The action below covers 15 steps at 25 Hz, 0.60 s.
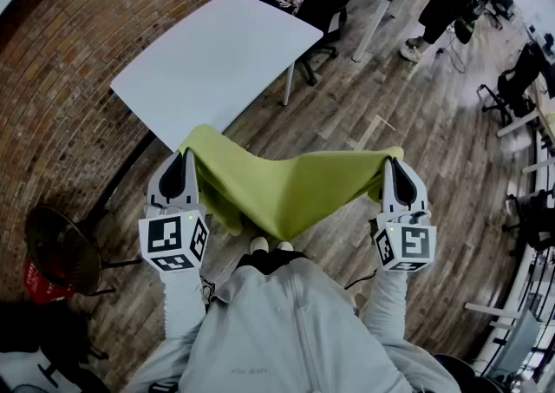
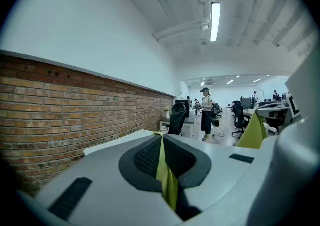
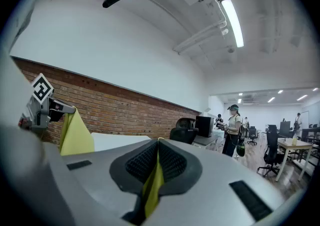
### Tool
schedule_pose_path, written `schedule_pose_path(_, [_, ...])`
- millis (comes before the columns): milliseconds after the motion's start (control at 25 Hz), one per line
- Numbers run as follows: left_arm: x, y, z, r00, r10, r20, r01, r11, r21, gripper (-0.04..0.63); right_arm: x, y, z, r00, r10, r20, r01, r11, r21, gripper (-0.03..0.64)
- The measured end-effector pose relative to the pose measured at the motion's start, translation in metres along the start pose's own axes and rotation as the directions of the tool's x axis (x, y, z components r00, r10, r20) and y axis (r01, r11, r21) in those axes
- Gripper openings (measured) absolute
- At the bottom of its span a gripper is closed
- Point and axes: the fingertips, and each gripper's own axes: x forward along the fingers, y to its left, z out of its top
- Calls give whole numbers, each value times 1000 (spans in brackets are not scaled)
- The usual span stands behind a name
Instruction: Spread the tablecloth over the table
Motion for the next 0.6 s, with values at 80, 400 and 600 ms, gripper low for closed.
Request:
schedule_pose_path(80, [-2,-6,7,1000,7,16,-7,1000,7,26,-3,-8,4,1000,-6,20,6,1000,4,23])
schedule_pose_path(400, [-17,-22,17,997,44,62,-45,999,17,26,-15,-28,3,998,1,55,-2,1000,5,23])
schedule_pose_path(600, [-14,-24,19,996,68,64,-69,998,13,26,-8,-39,1,998,7,57,-7,1000,3,23])
